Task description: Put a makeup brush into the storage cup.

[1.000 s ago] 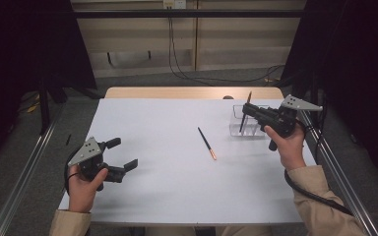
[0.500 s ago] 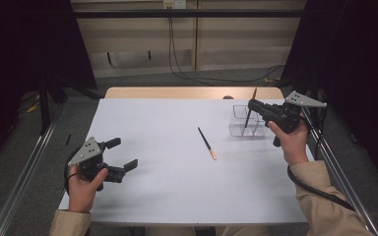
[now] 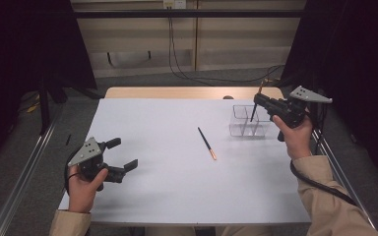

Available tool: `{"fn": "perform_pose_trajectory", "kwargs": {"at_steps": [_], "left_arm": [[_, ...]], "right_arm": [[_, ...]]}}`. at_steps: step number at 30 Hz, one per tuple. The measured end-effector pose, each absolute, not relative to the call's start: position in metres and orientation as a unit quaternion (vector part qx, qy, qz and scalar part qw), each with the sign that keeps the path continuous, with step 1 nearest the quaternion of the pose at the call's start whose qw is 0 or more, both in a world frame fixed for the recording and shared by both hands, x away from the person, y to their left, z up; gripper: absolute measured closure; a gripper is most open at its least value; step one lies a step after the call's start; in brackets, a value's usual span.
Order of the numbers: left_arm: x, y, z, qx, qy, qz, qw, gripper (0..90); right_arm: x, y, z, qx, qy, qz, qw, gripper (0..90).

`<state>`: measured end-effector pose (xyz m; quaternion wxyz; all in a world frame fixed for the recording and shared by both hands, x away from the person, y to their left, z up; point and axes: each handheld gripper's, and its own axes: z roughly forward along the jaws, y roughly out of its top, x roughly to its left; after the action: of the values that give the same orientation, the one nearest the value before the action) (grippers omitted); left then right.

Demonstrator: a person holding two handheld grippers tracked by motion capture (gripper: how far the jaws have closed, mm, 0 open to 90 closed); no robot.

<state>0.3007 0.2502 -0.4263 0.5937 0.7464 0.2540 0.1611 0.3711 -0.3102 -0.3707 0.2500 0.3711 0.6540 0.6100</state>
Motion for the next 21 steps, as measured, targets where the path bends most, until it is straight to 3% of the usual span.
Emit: {"fn": "perform_pose_trajectory", "kwargs": {"at_steps": [21], "left_arm": [[0.301,0.250,-0.427,0.747,0.254,0.163,0.592,0.1]], "right_arm": [[0.382,-0.331,-0.370,0.394,0.649,0.581,0.293,83.5]]}}
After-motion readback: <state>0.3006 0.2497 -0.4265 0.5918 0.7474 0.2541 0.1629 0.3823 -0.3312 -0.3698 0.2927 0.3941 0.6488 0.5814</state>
